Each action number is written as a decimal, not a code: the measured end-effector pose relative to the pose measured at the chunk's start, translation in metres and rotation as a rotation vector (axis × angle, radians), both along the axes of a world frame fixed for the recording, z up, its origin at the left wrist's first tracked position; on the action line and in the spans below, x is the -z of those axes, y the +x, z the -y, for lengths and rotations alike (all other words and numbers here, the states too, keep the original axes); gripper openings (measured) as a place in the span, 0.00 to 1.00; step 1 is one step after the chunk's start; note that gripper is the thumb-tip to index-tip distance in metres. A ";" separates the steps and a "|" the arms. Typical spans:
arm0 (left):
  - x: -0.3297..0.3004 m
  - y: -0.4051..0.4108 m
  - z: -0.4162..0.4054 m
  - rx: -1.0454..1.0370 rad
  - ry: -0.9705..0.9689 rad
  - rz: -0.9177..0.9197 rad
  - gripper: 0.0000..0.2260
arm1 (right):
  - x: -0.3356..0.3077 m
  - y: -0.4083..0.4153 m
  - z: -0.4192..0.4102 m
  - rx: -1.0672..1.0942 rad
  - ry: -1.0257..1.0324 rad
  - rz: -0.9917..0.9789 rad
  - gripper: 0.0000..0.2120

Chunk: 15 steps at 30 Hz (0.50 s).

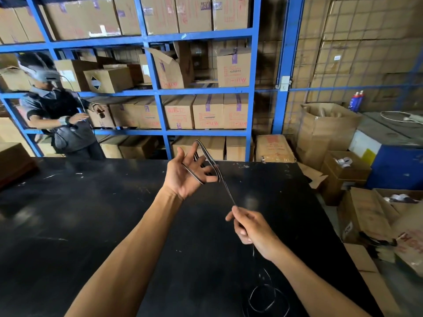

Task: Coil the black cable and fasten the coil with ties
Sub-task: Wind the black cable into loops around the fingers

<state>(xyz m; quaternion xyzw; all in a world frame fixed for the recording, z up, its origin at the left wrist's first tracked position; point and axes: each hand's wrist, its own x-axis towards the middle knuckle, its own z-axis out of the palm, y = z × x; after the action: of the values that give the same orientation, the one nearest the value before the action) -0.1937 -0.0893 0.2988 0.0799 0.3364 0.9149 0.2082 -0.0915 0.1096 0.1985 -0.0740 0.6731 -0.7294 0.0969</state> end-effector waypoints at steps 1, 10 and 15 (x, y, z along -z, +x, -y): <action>-0.002 -0.001 0.000 -0.005 0.028 -0.012 0.25 | 0.003 0.000 0.000 0.036 -0.059 0.022 0.20; -0.023 -0.007 0.014 -0.070 0.086 -0.091 0.28 | 0.019 -0.002 -0.001 0.192 -0.233 0.096 0.09; -0.024 -0.004 0.015 -0.073 0.093 -0.098 0.27 | 0.024 -0.004 0.000 0.109 -0.076 0.014 0.11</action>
<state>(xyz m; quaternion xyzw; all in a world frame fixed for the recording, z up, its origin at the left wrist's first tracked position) -0.1979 -0.1046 0.3230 0.1219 0.3058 0.9316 0.1539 -0.0959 0.1091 0.1740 -0.0359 0.6472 -0.7592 0.0589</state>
